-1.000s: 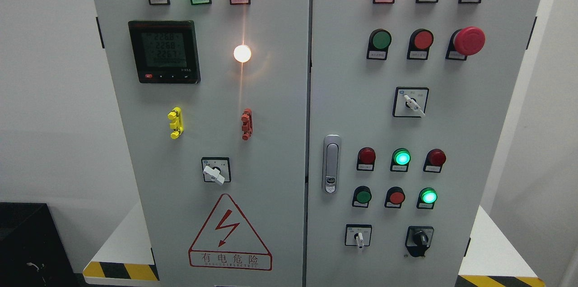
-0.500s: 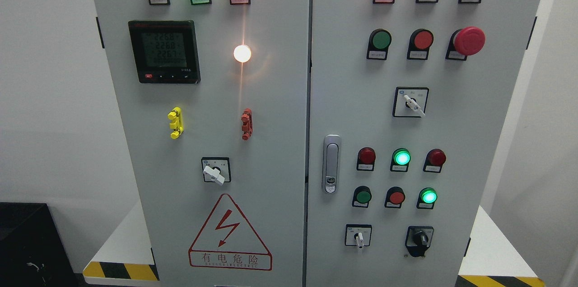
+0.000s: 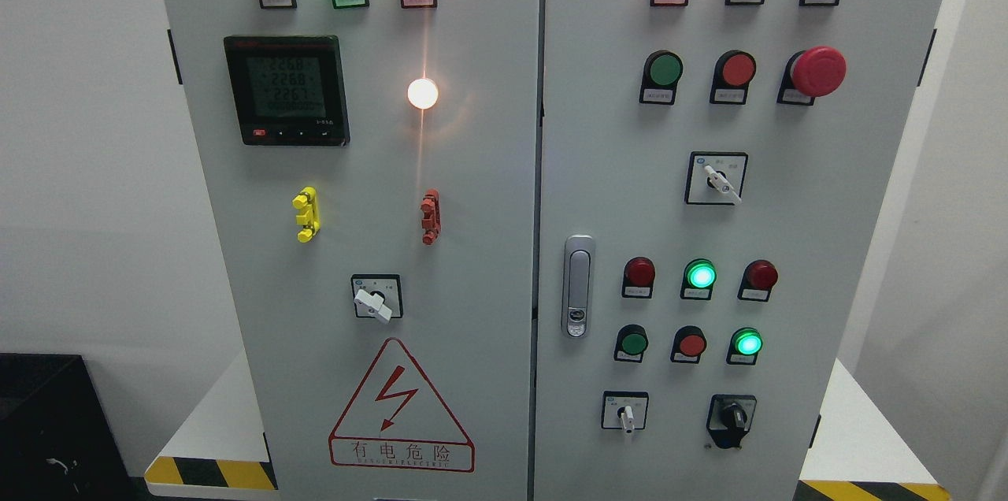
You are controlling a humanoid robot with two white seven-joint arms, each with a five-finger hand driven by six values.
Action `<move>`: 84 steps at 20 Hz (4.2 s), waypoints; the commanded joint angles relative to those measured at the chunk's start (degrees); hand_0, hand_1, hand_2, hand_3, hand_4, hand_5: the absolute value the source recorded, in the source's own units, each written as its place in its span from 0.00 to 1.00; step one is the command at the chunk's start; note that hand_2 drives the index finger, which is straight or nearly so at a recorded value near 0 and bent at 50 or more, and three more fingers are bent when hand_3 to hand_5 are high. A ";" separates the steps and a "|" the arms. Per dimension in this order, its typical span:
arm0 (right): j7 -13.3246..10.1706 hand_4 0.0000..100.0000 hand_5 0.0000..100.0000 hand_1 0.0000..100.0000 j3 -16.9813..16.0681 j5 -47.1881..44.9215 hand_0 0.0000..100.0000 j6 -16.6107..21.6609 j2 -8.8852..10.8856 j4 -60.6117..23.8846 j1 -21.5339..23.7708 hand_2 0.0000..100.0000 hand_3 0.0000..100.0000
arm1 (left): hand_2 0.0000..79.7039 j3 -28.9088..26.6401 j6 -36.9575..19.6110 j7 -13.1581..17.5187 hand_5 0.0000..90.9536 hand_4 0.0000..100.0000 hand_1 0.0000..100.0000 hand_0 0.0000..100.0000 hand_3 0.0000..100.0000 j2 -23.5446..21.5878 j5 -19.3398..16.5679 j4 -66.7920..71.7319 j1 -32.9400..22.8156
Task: Flip black knob to close circuit
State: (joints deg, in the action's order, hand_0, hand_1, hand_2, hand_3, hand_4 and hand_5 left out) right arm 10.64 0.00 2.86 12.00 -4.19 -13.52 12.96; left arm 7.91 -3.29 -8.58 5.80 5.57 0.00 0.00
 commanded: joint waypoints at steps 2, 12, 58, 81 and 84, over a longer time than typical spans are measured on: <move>-0.18 0.00 0.00 0.07 0.70 3.63 0.00 -1.97 -0.55 -16.07 2.15 0.00 0.00 | 0.00 0.00 0.04 -0.03 0.00 0.00 0.56 0.12 0.00 0.00 -0.04 -1.76 -1.32; -1.50 0.00 0.00 0.00 0.09 15.40 0.00 -6.81 -0.47 -34.45 2.60 0.06 0.03 | 0.00 0.00 0.04 -0.03 0.00 0.00 0.56 0.12 0.00 0.00 -0.04 -1.76 -1.32; -11.52 0.85 0.89 0.00 -3.69 61.21 0.00 -20.52 -2.75 -82.63 -6.98 0.84 0.98 | 0.00 0.00 0.04 -0.03 0.00 0.00 0.56 0.12 0.00 0.00 -0.04 -1.76 -1.32; -10.47 0.88 0.92 0.00 -3.78 71.48 0.00 -26.15 -3.10 -81.40 -19.81 0.86 1.00 | 0.00 0.00 0.04 -0.03 0.00 0.00 0.56 0.12 0.00 0.00 0.05 -1.76 -1.32; -10.29 0.88 0.92 0.00 -3.87 71.84 0.00 -26.32 -3.10 -80.87 -21.04 0.85 1.00 | 0.00 0.00 0.04 -0.03 0.00 0.00 0.56 0.12 0.00 0.00 -0.04 -1.76 -1.32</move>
State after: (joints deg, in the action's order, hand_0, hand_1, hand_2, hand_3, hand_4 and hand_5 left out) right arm 0.14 -3.62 73.08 -14.14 -7.18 -94.86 -5.41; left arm 7.91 -3.29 -8.58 5.80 5.60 0.00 0.00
